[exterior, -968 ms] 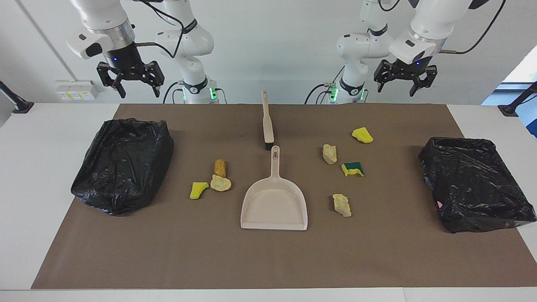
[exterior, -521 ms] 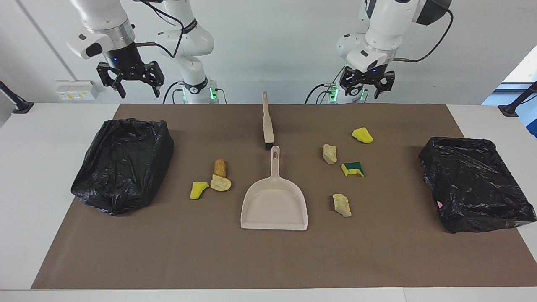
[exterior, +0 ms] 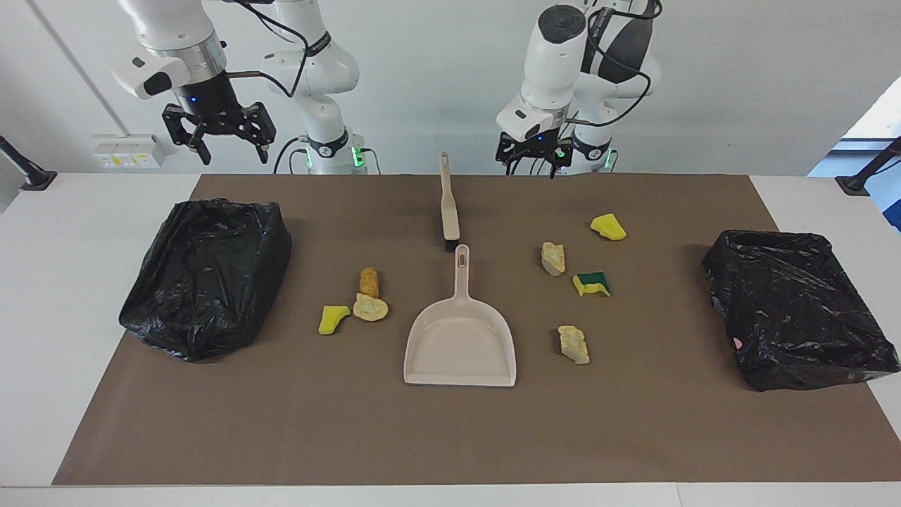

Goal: Sweep and dump trash in bin
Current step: 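Grasp the beige brush handle with the left gripper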

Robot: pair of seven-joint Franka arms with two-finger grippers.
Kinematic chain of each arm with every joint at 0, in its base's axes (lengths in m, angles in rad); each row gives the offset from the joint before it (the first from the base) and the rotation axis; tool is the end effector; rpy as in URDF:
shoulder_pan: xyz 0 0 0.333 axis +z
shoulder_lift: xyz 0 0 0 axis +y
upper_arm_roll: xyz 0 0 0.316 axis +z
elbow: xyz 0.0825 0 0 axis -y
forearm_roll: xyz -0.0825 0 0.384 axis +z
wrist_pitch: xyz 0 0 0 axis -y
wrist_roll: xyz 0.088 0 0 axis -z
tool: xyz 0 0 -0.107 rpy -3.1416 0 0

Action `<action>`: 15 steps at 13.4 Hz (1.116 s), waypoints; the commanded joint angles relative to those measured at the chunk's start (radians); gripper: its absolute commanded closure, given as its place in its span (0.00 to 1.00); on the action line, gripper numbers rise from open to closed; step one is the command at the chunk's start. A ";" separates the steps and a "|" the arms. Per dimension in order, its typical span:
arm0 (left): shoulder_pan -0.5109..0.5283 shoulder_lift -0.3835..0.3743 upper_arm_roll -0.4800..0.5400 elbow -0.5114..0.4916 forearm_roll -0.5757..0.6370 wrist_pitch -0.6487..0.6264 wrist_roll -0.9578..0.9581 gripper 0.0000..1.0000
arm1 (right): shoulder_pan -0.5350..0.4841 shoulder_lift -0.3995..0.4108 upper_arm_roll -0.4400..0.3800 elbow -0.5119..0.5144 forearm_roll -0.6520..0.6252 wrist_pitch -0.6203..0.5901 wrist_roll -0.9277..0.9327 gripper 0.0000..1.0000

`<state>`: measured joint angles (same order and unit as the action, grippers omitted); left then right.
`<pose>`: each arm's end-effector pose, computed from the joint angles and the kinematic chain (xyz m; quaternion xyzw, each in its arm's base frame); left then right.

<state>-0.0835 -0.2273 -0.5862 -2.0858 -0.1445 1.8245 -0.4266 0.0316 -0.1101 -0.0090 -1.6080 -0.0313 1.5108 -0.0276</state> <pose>0.3693 -0.3267 0.4997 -0.9951 0.0926 0.0327 0.0117 0.5136 0.0078 0.6606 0.9996 0.0241 0.0064 0.0151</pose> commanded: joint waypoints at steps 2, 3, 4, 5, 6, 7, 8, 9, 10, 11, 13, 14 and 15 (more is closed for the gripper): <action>-0.016 0.037 -0.124 -0.097 -0.015 0.146 -0.145 0.00 | -0.013 -0.003 0.004 -0.006 0.022 0.012 -0.009 0.00; -0.016 0.063 -0.165 -0.124 -0.015 0.206 -0.191 0.00 | -0.013 -0.003 0.004 -0.006 0.022 0.012 -0.009 0.00; -0.018 0.074 -0.196 -0.152 -0.015 0.269 -0.230 0.00 | -0.013 -0.003 0.004 -0.006 0.022 0.012 -0.009 0.00; -0.022 0.104 -0.216 -0.164 -0.015 0.309 -0.259 0.00 | -0.013 -0.003 0.004 -0.006 0.022 0.012 -0.009 0.00; -0.042 0.164 -0.254 -0.166 -0.015 0.332 -0.283 0.00 | -0.013 -0.003 0.004 -0.006 0.022 0.012 -0.009 0.00; -0.048 0.199 -0.265 -0.177 -0.015 0.361 -0.312 0.00 | -0.013 -0.003 0.004 -0.006 0.022 0.012 -0.009 0.00; -0.050 0.206 -0.268 -0.181 -0.015 0.392 -0.328 0.00 | -0.013 -0.003 0.004 -0.006 0.022 0.012 -0.009 0.00; -0.050 0.210 -0.280 -0.183 -0.015 0.410 -0.343 0.00 | -0.013 -0.003 0.004 -0.006 0.022 0.012 -0.009 0.00; -0.051 0.213 -0.288 -0.183 -0.015 0.412 -0.356 0.00 | -0.013 -0.003 0.004 -0.006 0.022 0.012 -0.009 0.00; -0.053 0.213 -0.296 -0.186 -0.015 0.412 -0.366 0.00 | -0.013 -0.003 0.004 -0.006 0.022 0.012 -0.009 0.00; -0.058 0.215 -0.307 -0.188 -0.015 0.412 -0.403 0.00 | -0.013 -0.003 0.004 -0.006 0.022 0.012 -0.009 0.00; -0.059 0.215 -0.322 -0.189 -0.015 0.411 -0.415 0.00 | -0.013 -0.003 0.004 -0.006 0.022 0.012 -0.009 0.00; -0.076 0.218 -0.331 -0.191 -0.015 0.411 -0.416 0.00 | -0.013 -0.003 0.004 -0.006 0.022 0.012 -0.009 0.00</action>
<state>-0.1297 0.0004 -0.9053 -2.2606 -0.1499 2.2191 -0.8121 0.0316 -0.1101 -0.0090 -1.6079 -0.0313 1.5109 -0.0276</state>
